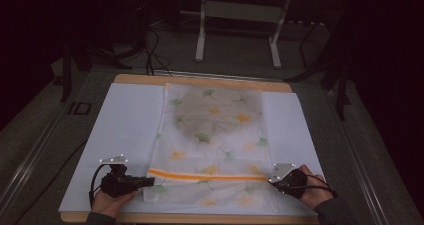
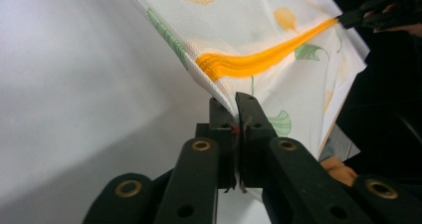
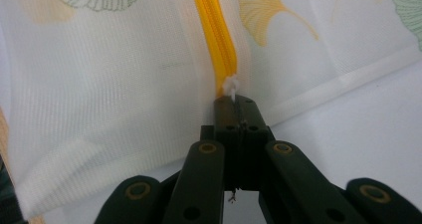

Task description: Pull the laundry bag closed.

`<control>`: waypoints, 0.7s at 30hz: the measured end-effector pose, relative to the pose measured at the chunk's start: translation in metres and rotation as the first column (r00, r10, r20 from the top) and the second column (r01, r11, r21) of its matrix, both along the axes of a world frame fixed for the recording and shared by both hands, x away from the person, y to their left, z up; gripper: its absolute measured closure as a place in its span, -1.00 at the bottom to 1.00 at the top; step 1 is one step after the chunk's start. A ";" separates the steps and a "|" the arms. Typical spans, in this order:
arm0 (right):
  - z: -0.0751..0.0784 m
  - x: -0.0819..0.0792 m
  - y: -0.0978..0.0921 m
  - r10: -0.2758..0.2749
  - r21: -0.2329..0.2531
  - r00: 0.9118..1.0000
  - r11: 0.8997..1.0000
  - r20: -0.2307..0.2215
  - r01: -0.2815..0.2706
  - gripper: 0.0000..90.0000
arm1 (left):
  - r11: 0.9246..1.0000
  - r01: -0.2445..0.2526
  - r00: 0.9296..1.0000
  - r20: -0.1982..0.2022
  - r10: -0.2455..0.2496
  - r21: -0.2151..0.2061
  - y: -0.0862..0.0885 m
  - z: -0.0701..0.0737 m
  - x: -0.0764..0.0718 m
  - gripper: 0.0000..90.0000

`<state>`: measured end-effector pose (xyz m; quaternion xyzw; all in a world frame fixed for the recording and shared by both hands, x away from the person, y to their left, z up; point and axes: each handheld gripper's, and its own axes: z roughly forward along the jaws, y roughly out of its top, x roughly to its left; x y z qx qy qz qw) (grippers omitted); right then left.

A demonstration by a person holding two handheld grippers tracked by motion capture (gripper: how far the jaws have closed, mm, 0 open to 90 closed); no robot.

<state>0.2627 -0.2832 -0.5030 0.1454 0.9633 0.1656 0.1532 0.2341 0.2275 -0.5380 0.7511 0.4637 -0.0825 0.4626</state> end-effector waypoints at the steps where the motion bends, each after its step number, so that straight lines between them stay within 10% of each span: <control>1: 0.000 0.000 -0.002 -0.005 0.013 1.000 1.000 0.001 0.005 0.96 | 1.000 -0.005 1.000 0.003 0.005 0.004 0.002 0.000 -0.001 0.88; 11: -0.004 -0.003 -0.024 -0.098 0.148 0.995 0.984 -0.035 0.102 0.46 | 0.999 -0.034 0.998 0.057 0.033 0.018 0.008 0.007 -0.004 0.73; 21: -0.006 0.000 -0.028 -0.172 0.308 0.984 0.934 -0.052 0.179 0.35 | 0.992 -0.093 0.991 0.105 0.084 0.086 0.018 0.011 -0.008 0.67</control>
